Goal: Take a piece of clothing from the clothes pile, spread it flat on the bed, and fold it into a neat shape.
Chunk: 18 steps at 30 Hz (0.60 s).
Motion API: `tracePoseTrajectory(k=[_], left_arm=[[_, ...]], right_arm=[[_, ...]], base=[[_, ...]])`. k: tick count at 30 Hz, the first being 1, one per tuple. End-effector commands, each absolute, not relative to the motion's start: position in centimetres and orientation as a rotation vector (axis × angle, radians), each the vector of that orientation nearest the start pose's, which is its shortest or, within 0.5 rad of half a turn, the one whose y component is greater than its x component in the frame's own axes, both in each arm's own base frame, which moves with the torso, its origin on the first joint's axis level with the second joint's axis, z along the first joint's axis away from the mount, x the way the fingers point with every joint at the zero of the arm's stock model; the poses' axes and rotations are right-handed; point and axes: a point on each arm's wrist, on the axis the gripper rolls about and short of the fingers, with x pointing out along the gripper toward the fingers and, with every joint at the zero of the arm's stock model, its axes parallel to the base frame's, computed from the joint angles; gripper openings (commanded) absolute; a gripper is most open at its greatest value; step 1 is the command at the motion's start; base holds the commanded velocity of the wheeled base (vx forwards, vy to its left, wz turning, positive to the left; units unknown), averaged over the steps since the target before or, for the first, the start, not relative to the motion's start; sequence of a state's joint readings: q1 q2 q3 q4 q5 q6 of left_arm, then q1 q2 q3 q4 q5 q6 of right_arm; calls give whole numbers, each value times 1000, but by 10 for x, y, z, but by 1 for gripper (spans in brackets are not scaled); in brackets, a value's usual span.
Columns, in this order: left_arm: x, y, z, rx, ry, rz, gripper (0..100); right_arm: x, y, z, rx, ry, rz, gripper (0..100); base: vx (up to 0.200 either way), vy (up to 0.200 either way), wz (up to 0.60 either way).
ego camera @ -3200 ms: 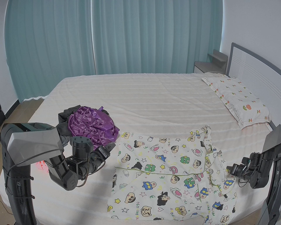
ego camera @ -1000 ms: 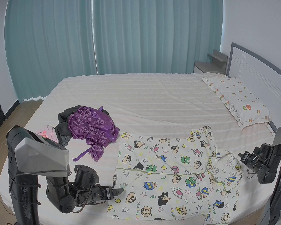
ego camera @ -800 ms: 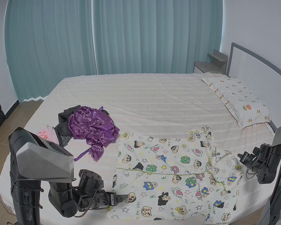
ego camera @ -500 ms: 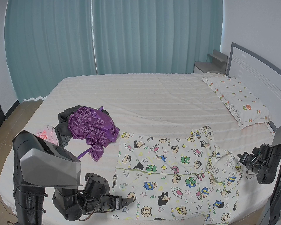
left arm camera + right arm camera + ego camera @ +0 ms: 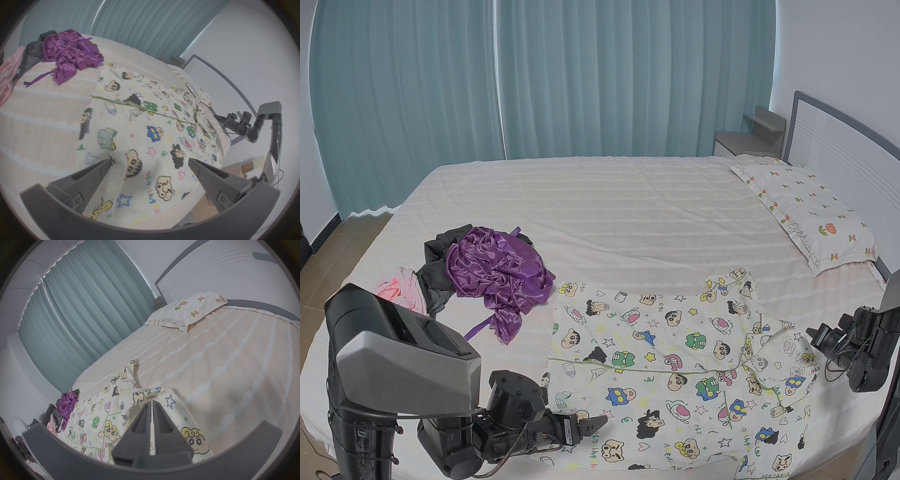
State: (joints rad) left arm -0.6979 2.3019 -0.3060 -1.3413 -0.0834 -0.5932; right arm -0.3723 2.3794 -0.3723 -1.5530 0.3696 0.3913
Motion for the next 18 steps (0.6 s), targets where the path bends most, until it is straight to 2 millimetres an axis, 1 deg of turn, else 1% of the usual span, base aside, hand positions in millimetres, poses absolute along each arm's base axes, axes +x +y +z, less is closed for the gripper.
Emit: tracePoseTrajectory(k=[1,2,4,6,8,10,14,16,18], left_arm=[[201,-185,-34,-321,855,-601,100],[201,-185,-34,-321,855,-601,100],[187,-184,-46,-256,873,-695,100],[178,-179,-55,-177,880,-744,100],[174,-176,-61,-109,890,-759,100],[173,-174,-64,-74,896,-765,100],[175,-173,-66,-78,893,-747,100],[176,-173,-65,-83,892,-743,100],[178,-172,-65,-133,904,-710,100]], right_arm=[[285,-102,-27,544,406,-82,0],[285,-102,-27,544,406,-82,0],[285,-102,-27,544,406,-82,0],[285,-102,-27,544,406,-82,0],[285,-102,-27,544,406,-82,0],[285,-102,-27,544,406,-82,0],[285,-102,-27,544,408,-84,0],[285,-102,-27,544,408,-84,0],[285,-102,-28,545,411,-84,0]], base=[[0,0,0],[0,0,0],[0,0,0],[0,0,0],[0,0,0],[0,0,0],[0,0,0],[0,0,0],[0,0,0]])
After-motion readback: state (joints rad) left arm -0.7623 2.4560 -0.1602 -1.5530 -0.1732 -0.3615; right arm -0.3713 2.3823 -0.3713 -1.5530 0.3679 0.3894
